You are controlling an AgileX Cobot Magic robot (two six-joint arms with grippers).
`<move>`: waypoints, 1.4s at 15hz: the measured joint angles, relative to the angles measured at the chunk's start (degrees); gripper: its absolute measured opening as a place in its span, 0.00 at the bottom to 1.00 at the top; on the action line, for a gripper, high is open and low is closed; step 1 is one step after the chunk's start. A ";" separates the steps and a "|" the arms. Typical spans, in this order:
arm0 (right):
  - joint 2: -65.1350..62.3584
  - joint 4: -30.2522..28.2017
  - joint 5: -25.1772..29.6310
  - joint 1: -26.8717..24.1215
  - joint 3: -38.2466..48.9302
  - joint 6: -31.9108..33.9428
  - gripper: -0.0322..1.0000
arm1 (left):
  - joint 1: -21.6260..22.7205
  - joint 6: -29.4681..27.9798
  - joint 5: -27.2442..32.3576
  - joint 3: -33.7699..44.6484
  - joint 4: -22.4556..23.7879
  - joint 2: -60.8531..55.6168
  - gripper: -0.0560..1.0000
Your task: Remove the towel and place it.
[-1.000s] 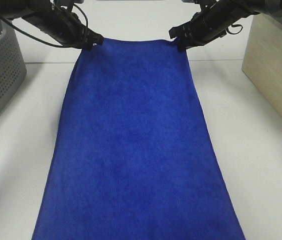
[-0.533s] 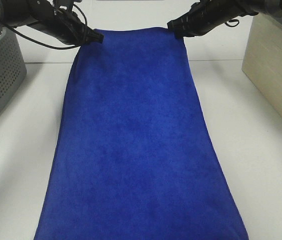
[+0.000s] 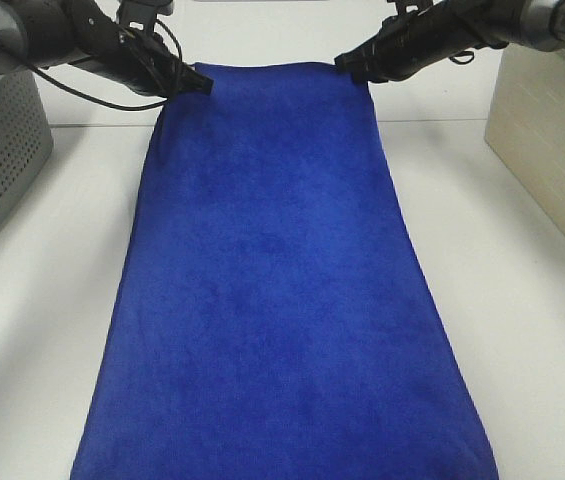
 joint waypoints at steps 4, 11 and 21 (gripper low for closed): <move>2.92 0.40 -1.55 0.00 0.00 -1.03 0.05 | 0.00 0.74 -1.55 -0.06 0.11 2.86 0.06; 7.91 1.43 -5.79 0.00 0.00 -1.32 0.05 | 0.00 0.86 -9.34 -0.06 1.09 6.93 0.06; 8.71 3.09 -7.28 0.00 -0.06 -1.32 0.53 | 0.00 0.23 -14.67 -0.06 1.26 9.17 0.39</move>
